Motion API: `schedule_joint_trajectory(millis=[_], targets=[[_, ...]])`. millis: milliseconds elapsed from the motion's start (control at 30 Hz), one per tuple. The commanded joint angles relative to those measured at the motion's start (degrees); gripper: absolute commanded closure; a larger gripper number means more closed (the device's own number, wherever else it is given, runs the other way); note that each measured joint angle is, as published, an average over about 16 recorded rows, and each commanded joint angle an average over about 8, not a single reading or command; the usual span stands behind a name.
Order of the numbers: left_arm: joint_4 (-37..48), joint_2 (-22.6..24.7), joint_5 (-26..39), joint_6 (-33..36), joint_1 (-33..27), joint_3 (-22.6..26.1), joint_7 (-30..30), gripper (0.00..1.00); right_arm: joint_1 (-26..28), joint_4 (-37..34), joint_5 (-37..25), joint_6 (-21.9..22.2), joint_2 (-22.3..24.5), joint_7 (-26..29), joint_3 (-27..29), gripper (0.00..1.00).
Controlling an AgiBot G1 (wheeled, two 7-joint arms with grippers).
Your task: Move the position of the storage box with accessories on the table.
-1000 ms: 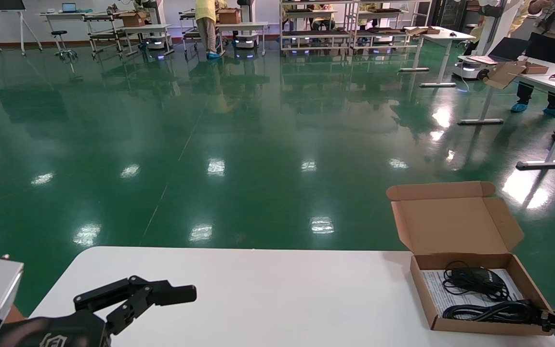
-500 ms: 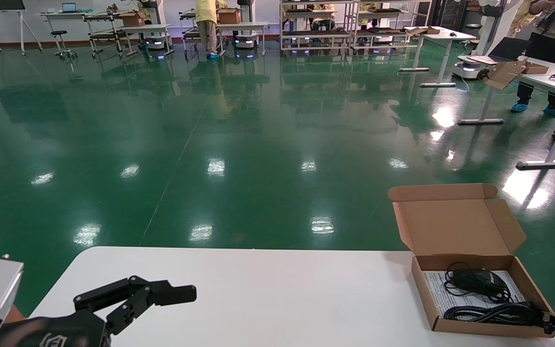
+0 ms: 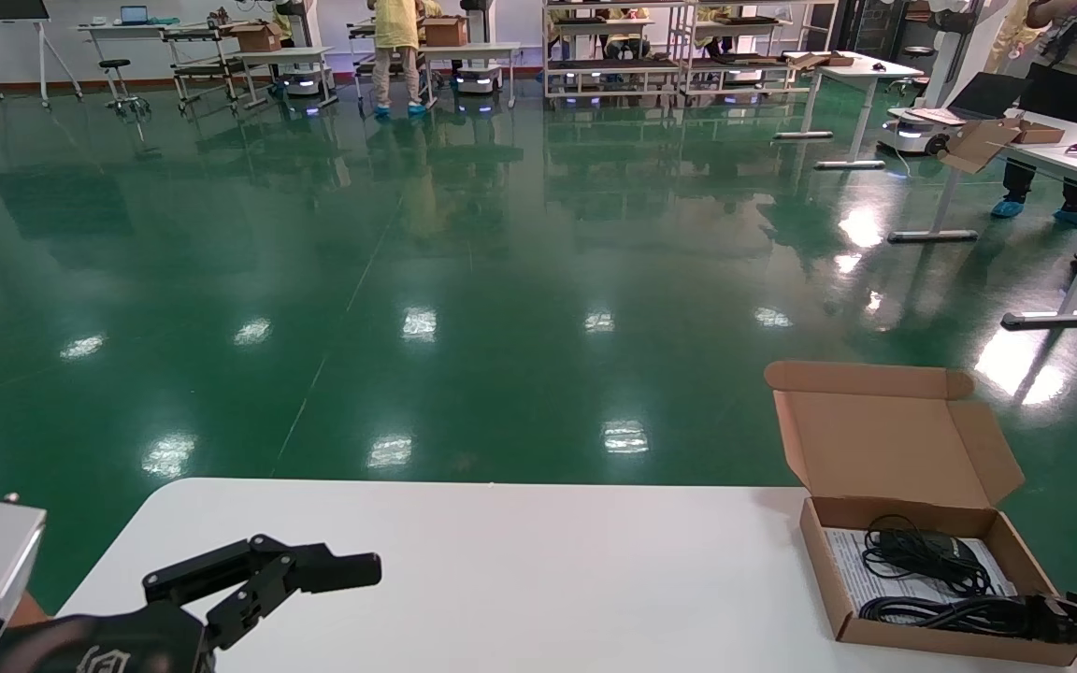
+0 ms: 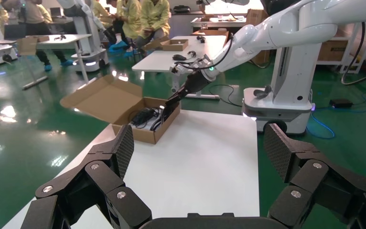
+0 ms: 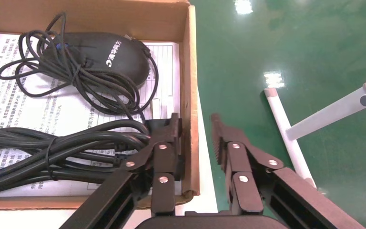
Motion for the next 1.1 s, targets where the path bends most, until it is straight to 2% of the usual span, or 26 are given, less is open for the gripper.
schedule_joint_trajectory(millis=[33,667,1100], targets=[[0.00,0.00,0.00,0.00,0.00,0.00,0.00,0.00,0.14,0.02,0.05,0.07,0.02,-0.07,0.03,0.00],[0.01,-0.01,0.00,-0.01,0.01,-0.01,0.00,0.00,5.44,0.94,2.77,0.98,0.10,0.78,1.96,0.00],[0.02,-0.01,-0.01,-0.01,0.01,-0.01,0.00,0.00,5.27,1.01,2.75,0.91,0.16,0.75,1.98,0.00]])
